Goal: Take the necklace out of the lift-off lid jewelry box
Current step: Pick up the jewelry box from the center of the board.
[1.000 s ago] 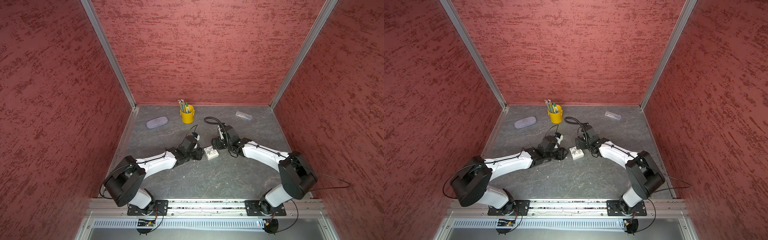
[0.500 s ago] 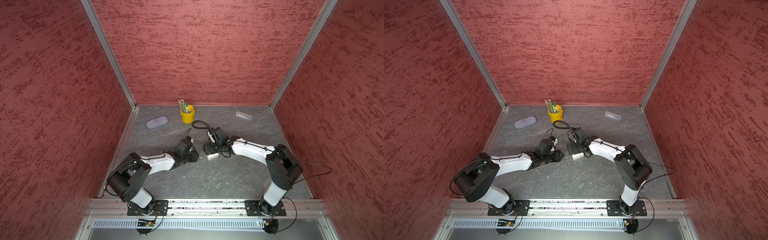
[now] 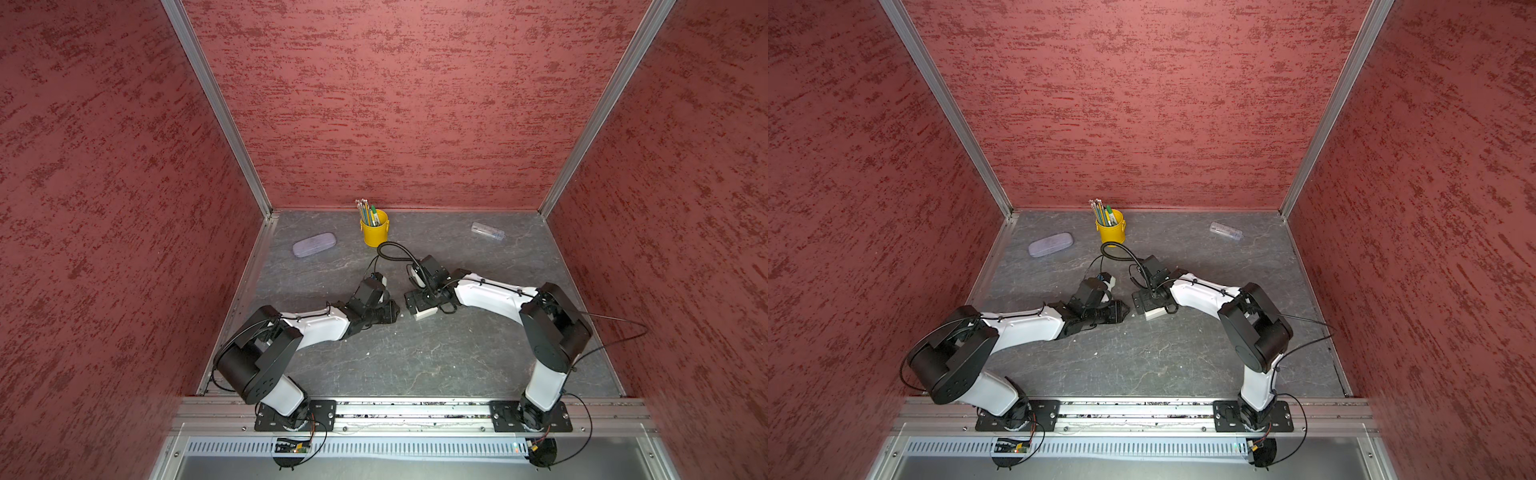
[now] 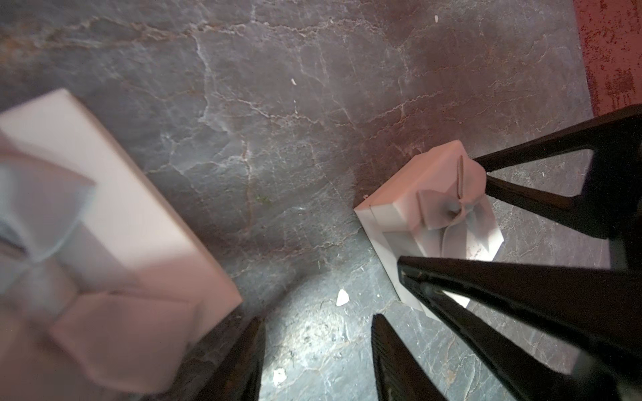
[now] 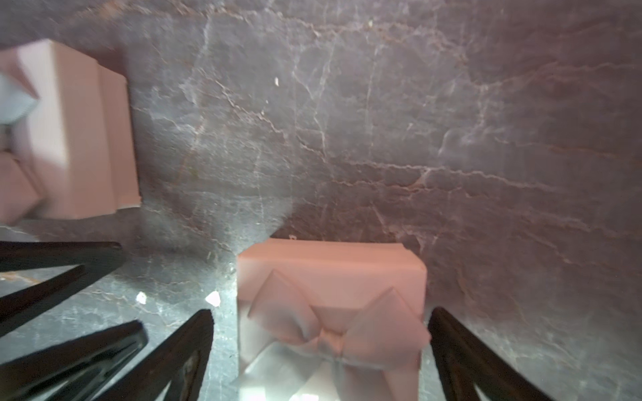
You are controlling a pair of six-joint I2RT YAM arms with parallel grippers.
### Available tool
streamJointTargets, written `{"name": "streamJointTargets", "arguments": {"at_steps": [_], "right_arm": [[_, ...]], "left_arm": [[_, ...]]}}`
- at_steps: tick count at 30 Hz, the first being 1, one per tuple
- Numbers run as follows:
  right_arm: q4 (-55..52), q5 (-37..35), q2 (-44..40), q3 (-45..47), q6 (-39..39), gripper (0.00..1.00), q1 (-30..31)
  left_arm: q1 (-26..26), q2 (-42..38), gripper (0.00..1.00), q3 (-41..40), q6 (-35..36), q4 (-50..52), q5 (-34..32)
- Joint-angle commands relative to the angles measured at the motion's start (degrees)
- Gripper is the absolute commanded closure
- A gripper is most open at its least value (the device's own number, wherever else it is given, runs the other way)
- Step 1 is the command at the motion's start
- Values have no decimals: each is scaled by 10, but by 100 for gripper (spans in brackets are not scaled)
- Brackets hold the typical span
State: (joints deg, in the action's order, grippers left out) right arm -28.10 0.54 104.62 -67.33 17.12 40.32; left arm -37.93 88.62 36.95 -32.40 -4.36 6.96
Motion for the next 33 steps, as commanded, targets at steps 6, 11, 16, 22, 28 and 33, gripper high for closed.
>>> {"name": "streamJointTargets", "arguments": {"at_steps": [6, 11, 16, 22, 28, 33], "right_arm": [[-23, -2, 22, -36, -9, 9, 3], [-31, 0, 20, -42, -11, 17, 4], [-40, -5, 20, -46, -11, 18, 4], [-46, -11, 13, -47, -13, 17, 4], [-51, -3, 21, -45, -16, 13, 4], [-53, -5, 23, -51, -17, 21, 4]], "left_arm": [[3, 5, 45, 4, 22, -5, -13], [2, -2, 43, 4, 46, -3, -16], [4, -18, 40, 3, 86, -3, -18], [12, -43, 38, -9, 122, -13, -14], [15, -65, 38, -20, 150, -20, -16], [17, -69, 37, -20, 160, -9, -20]]}}
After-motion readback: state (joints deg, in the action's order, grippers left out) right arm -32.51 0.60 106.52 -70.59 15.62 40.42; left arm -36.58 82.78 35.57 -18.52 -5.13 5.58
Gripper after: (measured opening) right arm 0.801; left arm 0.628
